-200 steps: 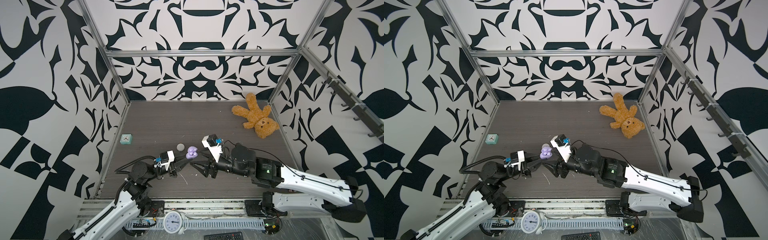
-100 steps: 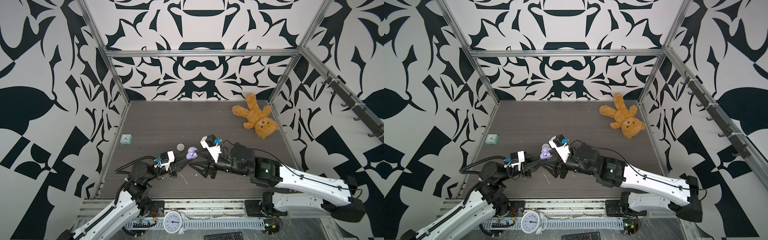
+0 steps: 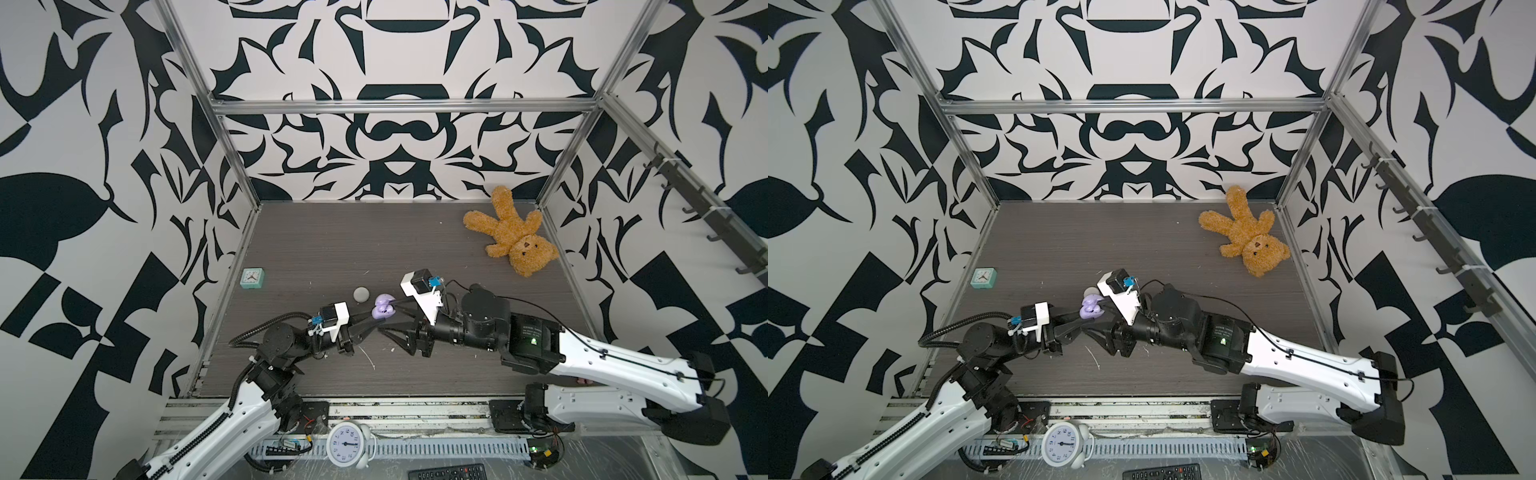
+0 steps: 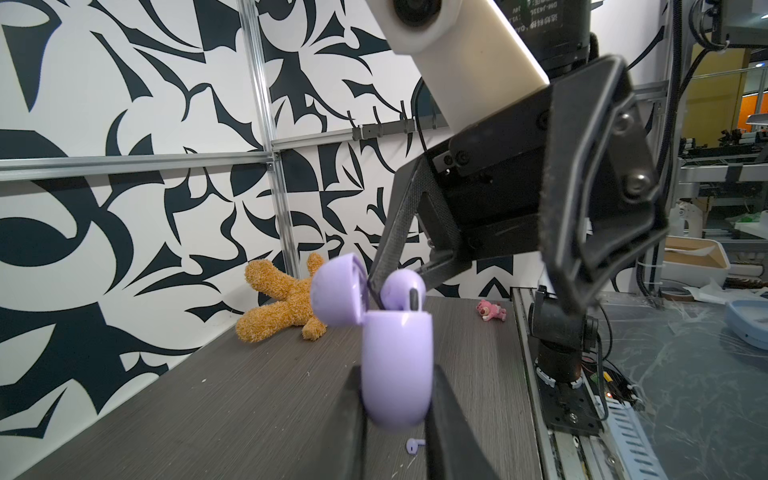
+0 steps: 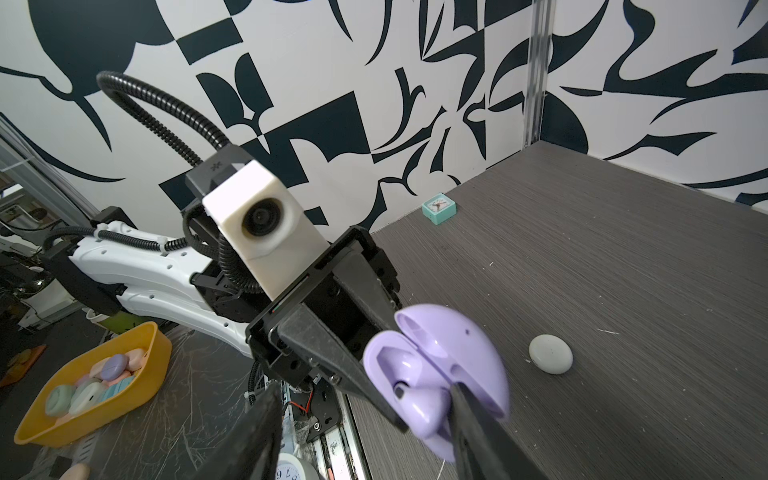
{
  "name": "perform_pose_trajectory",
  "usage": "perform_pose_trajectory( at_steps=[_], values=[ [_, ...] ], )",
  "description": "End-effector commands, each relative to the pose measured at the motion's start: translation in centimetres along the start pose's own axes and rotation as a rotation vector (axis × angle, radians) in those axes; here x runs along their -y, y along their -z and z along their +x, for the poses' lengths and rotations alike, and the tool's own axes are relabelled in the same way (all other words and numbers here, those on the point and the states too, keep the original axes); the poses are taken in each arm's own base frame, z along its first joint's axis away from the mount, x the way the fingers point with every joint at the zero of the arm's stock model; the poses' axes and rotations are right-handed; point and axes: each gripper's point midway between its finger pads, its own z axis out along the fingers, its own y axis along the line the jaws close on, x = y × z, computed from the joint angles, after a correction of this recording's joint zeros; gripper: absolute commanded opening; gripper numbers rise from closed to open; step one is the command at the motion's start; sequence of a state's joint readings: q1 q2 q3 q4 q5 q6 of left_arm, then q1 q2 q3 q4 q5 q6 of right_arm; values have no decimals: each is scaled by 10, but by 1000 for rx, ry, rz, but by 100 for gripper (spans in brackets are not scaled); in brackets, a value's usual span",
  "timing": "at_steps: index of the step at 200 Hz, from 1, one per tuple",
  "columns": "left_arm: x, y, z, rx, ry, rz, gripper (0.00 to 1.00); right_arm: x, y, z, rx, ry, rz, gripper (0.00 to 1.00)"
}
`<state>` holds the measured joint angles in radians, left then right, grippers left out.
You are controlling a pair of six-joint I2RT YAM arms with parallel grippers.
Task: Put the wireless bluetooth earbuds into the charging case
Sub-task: 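Bring the right gripper fingertip down onto the earbud in the case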
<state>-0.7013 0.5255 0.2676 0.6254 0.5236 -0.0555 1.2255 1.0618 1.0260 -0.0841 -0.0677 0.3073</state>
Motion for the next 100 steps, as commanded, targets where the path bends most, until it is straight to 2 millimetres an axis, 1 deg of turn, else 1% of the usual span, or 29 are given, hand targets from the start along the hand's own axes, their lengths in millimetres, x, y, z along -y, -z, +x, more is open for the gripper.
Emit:
perform_pose_trajectory(
  at_steps=[1, 22, 52, 86, 100],
  values=[
    [4, -1, -6, 18, -12, 22, 0, -19, 5, -24, 75, 28, -81, 64],
    [4, 0, -6, 17, -13, 20, 0, -17, 7, -25, 80, 26, -66, 63],
    [3, 0, -5, 16, -14, 19, 0, -19, 10, -25, 77, 30, -77, 64],
    [4, 0, -7, 20, -12, 20, 0, -24, 4, -19, 50, 27, -107, 64],
    [5, 0, -7, 21, -9, 26, 0, -23, 3, -19, 49, 29, -101, 64]
  ],
)
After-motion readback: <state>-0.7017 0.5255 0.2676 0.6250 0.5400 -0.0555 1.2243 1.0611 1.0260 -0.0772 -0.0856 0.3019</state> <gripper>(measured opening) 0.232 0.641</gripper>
